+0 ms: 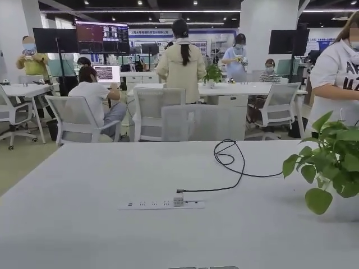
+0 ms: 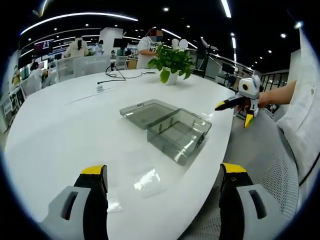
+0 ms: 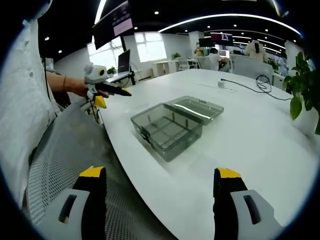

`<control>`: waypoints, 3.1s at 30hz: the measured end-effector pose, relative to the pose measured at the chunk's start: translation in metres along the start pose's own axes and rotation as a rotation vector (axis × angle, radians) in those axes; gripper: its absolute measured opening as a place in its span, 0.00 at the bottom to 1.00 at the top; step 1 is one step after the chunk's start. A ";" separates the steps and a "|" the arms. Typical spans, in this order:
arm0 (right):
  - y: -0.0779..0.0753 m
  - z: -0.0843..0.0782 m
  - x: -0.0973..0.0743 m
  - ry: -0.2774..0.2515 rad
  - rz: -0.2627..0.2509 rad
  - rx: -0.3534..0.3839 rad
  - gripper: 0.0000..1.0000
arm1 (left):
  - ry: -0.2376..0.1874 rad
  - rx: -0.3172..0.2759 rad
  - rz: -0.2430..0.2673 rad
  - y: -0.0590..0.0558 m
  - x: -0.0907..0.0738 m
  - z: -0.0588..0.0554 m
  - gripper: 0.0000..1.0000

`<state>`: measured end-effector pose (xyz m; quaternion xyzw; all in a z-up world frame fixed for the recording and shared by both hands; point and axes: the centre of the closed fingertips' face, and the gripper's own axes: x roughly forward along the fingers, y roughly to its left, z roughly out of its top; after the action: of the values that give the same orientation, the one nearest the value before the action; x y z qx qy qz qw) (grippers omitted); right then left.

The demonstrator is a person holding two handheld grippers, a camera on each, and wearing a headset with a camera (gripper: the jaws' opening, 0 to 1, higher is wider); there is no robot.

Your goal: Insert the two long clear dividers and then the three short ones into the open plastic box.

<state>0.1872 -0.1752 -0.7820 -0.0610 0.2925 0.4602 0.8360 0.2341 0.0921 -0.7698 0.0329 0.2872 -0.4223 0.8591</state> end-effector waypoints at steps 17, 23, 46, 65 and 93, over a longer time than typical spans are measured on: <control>-0.002 0.001 0.003 -0.006 -0.002 0.013 0.88 | 0.110 -0.091 0.121 0.053 -0.006 -0.017 0.80; -0.002 0.000 0.003 -0.007 -0.004 0.020 0.88 | 0.162 -0.117 0.147 0.063 -0.004 -0.025 0.73; -0.006 0.000 0.003 -0.018 -0.021 0.054 0.86 | 0.451 -0.124 0.244 0.092 0.006 -0.070 0.49; -0.009 -0.001 0.005 -0.033 -0.030 0.070 0.85 | 0.578 -0.056 0.295 0.096 0.007 -0.072 0.37; -0.009 -0.004 0.002 -0.037 -0.044 0.079 0.84 | 0.694 -0.127 0.300 0.100 0.004 -0.073 0.31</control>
<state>0.1934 -0.1808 -0.7879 -0.0261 0.2936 0.4310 0.8529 0.2763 0.1747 -0.8513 0.1625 0.5785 -0.2369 0.7634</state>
